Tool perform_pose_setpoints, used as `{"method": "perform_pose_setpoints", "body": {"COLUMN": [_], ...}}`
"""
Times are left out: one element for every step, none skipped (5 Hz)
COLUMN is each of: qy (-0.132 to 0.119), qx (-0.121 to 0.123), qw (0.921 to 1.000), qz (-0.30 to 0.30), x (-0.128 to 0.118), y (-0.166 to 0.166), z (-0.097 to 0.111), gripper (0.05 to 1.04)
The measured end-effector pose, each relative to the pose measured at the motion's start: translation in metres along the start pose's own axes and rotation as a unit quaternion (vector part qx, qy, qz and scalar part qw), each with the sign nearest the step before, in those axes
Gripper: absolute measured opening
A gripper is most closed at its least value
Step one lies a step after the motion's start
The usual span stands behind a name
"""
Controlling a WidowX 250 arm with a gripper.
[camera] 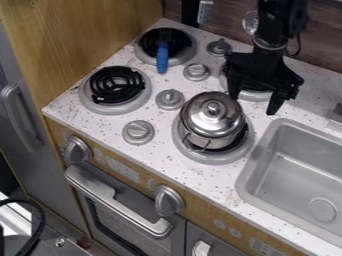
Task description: Move the blue objet
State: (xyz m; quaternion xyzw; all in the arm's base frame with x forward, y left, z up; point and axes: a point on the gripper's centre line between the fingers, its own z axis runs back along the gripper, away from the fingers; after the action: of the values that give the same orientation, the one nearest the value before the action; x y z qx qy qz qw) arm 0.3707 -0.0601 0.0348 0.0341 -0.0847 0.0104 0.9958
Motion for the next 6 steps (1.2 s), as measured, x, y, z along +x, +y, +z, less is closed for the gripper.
{"method": "perform_pose_setpoints", "body": {"qy": [0.016,0.027,0.022,0.0,-0.008,-0.01], "qx": [0.004,0.002,0.008,0.012,0.028,0.04], "qw": [0.9999,0.9994,0.9975,0.9947,0.9894,0.9848], "qz": [-0.001,0.02,0.066,0.102,0.142,0.169], "x": [-0.006,-0.003,0.009,0.025,0.036,0.051], "y": [0.001,0.021,0.066,0.101,0.141,0.164], "z": [-0.01,-0.015,-0.012,-0.002,-0.008,-0.027], "gripper": [0.997,0.997,0.997,0.997,0.997,0.997]}}
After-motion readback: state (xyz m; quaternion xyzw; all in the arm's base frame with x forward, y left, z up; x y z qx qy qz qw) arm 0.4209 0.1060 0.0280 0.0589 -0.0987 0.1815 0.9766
